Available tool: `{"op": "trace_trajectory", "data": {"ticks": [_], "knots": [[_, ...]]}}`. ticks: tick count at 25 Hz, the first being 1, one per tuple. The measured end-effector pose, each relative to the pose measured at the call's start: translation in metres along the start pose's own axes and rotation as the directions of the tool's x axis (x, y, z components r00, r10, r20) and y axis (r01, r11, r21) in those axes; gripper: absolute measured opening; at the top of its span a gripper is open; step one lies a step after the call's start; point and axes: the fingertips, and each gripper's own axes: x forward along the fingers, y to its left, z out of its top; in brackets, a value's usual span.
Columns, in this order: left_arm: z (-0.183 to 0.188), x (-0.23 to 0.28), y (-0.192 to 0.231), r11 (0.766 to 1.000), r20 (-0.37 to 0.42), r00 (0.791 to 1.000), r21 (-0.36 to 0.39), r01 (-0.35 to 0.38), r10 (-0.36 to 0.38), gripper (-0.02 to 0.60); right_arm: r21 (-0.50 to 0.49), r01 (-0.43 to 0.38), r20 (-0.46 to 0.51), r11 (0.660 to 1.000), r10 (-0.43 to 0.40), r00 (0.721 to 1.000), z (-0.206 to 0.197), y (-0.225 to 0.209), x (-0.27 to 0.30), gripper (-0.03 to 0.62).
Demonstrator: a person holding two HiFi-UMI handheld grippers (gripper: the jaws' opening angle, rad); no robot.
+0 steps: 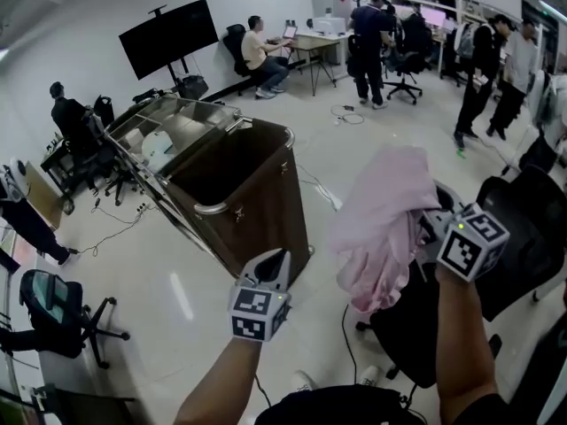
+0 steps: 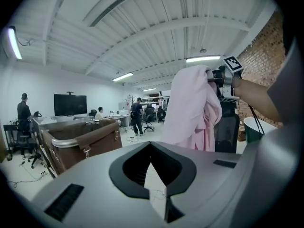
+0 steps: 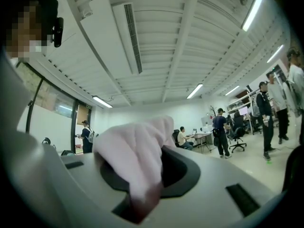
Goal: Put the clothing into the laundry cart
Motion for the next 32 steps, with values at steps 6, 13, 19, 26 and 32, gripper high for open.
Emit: {"op": "trace_trajectory", "data": {"ticks": [6, 13, 19, 26, 32], "knots": [[0.016, -0.021, 0.045, 0.999, 0.036, 0.999, 0.011, -0.041, 0.04, 0.0, -0.038, -0.085, 0.02, 0.996, 0.086, 0.996, 0.035, 0.047, 0.057, 0.115], [0.02, -0.062, 0.11, 0.993, 0.056, 0.992, -0.008, -0.117, 0.117, 0.0, -0.08, -0.155, 0.034, 0.985, 0.158, 0.987, 0.07, 0.103, 0.107, 0.115], [0.026, -0.084, 0.151, 0.986, 0.069, 0.983, -0.002, -0.169, 0.169, 0.0, -0.07, -0.205, 0.067, 0.976, 0.21, 0.975, 0.099, 0.143, 0.149, 0.116], [0.041, -0.09, 0.187, 0.976, 0.074, 0.973, -0.017, -0.217, 0.218, 0.0, -0.064, -0.234, 0.025, 0.97, 0.236, 0.971, 0.091, 0.178, 0.224, 0.115], [0.06, -0.074, 0.211, 0.969, 0.082, 0.966, -0.006, -0.247, 0.247, 0.0, -0.061, -0.26, 0.018, 0.964, 0.261, 0.965, 0.088, 0.186, 0.283, 0.115]]}}
